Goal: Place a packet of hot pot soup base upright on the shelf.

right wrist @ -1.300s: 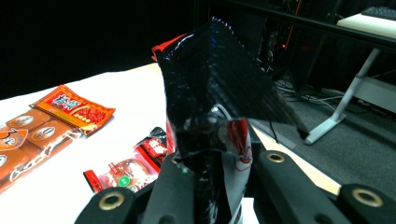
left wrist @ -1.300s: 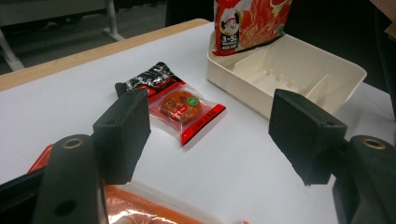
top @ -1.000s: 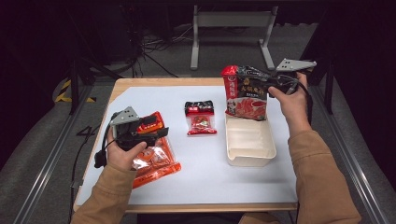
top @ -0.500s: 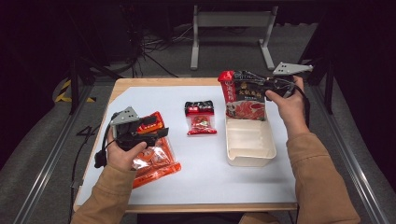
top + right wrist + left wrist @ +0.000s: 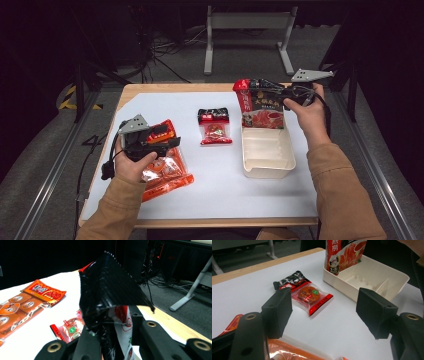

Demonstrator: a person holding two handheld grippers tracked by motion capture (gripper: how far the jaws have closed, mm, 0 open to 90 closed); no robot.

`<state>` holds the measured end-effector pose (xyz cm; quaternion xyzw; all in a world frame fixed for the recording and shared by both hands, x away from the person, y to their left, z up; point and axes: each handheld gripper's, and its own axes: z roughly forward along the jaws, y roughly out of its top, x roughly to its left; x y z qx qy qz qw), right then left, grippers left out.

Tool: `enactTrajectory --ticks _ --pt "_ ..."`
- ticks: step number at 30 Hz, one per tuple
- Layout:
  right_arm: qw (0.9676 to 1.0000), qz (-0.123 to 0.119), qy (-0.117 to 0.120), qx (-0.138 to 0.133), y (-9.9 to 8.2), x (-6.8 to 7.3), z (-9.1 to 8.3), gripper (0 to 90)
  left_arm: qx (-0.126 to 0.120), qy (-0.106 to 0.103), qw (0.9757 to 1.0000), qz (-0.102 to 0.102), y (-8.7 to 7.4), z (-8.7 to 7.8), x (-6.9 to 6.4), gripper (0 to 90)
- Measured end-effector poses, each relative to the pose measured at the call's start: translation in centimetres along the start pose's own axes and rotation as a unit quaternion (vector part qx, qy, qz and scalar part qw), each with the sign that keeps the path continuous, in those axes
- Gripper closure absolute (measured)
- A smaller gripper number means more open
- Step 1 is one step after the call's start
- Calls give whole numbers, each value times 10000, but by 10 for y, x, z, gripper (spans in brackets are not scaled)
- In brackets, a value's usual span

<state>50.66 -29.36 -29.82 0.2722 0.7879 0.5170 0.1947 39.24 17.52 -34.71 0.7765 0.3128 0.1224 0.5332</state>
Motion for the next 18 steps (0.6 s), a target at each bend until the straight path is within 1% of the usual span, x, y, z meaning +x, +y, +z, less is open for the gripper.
enactTrajectory --ticks 7,12,15,16,18 --pt "10000 14 6 43 -1 0 -1 768 27 -15 10000 -52 -1 1 0 298" --pt "9998 -38 28 167 -4 3 2 766 23 -13 10000 -44 0 0 0 297" --pt "9994 -64 12 339 -10 4 6 762 25 -14 10000 -61 -1 0 0 298" --pt "9994 -49 12 350 -12 4 6 762 20 -11 10000 -76 -1 0 0 297" --pt "9996 37 23 274 -16 2 5 761 24 -5 10000 -45 -1 0 1 298"
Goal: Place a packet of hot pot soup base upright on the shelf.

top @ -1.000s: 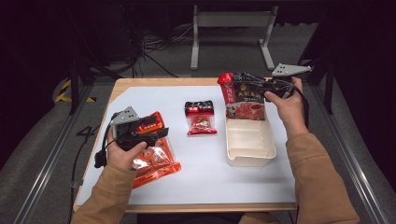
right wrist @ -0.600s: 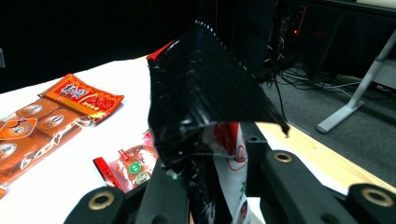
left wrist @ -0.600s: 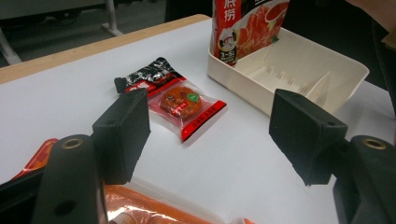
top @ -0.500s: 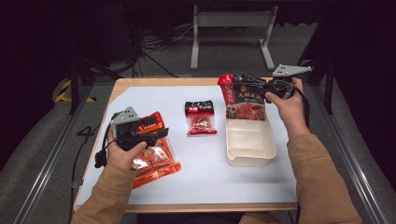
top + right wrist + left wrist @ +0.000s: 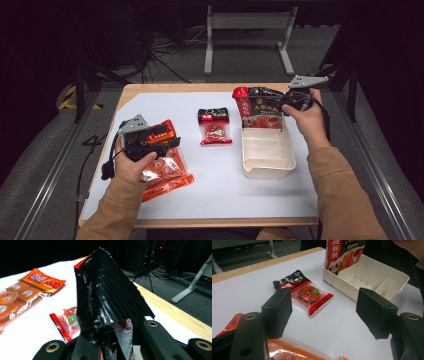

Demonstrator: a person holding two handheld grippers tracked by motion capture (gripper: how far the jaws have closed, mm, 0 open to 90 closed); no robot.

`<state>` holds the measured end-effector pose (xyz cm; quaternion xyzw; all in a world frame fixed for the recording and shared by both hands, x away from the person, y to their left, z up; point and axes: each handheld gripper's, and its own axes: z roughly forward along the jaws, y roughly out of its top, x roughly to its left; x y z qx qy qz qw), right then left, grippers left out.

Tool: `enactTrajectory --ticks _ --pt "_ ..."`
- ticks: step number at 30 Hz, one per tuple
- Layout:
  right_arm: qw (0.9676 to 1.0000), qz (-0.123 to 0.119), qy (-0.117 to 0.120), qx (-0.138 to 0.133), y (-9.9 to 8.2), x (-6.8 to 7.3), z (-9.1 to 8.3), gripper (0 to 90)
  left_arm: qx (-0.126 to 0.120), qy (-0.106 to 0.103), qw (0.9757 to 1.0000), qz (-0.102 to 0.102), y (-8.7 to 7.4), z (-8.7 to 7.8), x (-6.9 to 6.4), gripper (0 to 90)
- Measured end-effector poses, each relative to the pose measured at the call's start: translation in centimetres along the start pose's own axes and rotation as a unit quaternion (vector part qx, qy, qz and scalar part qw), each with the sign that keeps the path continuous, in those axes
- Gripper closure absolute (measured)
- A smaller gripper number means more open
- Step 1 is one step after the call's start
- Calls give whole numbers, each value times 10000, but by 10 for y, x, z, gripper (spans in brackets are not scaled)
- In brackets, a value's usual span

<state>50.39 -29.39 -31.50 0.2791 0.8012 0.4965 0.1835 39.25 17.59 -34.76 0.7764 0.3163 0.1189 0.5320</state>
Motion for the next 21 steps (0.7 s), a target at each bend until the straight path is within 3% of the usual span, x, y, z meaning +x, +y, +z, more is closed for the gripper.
enactTrajectory --ticks 21 --pt "9994 197 -250 -121 -29 -5 -12 766 -25 14 10000 -11 -2 0 5 287"
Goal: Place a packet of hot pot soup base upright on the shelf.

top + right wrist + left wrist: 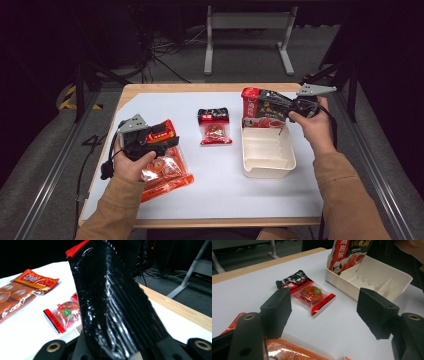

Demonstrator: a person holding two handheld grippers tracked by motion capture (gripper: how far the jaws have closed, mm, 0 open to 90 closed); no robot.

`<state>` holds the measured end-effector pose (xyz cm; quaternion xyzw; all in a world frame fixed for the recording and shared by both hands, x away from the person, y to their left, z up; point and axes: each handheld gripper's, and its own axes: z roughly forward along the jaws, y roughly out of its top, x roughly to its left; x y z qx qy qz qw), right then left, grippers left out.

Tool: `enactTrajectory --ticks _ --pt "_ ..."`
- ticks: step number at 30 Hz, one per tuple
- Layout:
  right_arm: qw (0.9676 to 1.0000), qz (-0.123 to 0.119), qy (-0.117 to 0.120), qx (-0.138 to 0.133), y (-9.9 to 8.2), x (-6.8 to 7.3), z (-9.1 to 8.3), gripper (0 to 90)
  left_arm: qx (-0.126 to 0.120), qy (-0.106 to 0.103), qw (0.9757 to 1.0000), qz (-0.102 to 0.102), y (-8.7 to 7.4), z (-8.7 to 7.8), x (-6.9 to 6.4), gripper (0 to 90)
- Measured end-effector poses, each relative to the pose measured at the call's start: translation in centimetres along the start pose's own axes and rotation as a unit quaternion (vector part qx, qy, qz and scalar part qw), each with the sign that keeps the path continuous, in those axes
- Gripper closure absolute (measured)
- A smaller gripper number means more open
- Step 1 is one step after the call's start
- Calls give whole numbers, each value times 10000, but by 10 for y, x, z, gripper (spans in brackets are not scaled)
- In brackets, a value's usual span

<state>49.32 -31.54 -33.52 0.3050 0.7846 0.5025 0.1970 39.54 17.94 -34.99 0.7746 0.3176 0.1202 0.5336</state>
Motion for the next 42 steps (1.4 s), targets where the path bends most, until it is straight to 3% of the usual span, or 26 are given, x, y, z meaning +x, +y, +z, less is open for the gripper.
enactTrajectory --ticks 6,12,16,25,34,42 --pt "9999 -14 -99 105 4 3 -1 687 -74 49 9999 -68 -4 1 3 278" --pt "9993 205 -296 -38 3 4 -11 370 -40 96 9999 -49 -7 1 8 261" --pt "9988 245 -433 -10 0 3 -22 315 27 111 9999 -65 -8 -2 12 259" --pt "9984 119 -544 45 -4 10 -45 299 127 203 9997 -100 -11 -11 26 269" --pt "9980 0 -623 57 -13 25 -65 302 152 609 9977 -258 -17 -23 47 220" --pt "9985 55 -534 -59 -21 35 -73 316 98 872 9951 -463 -22 -30 67 218"
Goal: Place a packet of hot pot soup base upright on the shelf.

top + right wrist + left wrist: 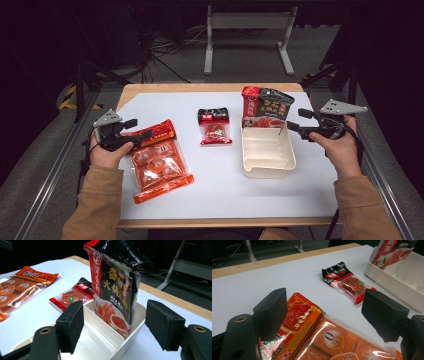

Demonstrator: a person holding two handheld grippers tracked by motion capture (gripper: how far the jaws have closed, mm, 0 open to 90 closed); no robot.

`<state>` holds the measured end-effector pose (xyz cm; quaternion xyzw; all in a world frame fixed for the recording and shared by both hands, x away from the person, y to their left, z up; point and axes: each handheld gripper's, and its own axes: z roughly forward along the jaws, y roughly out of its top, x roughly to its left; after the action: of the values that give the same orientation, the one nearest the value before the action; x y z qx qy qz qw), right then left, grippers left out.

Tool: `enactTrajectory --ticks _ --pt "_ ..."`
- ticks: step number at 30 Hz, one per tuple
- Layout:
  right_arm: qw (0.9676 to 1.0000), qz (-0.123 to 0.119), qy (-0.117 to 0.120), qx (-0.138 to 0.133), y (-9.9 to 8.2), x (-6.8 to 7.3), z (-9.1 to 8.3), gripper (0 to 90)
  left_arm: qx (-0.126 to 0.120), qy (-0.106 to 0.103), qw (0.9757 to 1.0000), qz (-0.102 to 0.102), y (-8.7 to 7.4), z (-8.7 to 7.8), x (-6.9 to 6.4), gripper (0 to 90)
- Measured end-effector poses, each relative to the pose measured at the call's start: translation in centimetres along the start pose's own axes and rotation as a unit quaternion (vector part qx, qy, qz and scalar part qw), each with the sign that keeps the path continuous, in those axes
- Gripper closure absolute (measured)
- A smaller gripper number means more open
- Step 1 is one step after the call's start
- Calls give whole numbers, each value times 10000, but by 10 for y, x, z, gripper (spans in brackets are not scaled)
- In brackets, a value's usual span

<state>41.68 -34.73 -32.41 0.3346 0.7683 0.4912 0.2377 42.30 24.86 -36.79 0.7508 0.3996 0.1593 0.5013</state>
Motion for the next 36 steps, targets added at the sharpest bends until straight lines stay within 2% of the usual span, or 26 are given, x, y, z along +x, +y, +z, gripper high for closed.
enactTrajectory --ticks 2,5,10,18,22,27,34,36 --pt "10000 5 13 -10 -2 1 -1 319 -7 85 10000 -32 -1 1 6 218" --pt "10000 -33 25 -10 -4 3 0 319 9 333 9994 -41 -4 4 13 217" --pt "9999 -95 58 23 -7 8 3 319 146 632 9978 -118 -10 8 29 215" --pt "9997 -213 96 -19 -8 16 4 319 208 774 9967 -143 -20 10 42 219" --pt "9996 -180 139 -160 -10 19 2 335 222 838 9961 -191 -24 9 46 227" --pt "9996 -204 178 -117 -11 21 2 333 328 1042 9937 -239 -29 8 53 224" --pt "9995 -235 195 -116 -12 24 1 332 433 1156 9913 -454 -37 11 64 218" --pt "9994 -235 213 -133 -12 24 1 331 558 1263 9888 -574 -40 12 67 223"
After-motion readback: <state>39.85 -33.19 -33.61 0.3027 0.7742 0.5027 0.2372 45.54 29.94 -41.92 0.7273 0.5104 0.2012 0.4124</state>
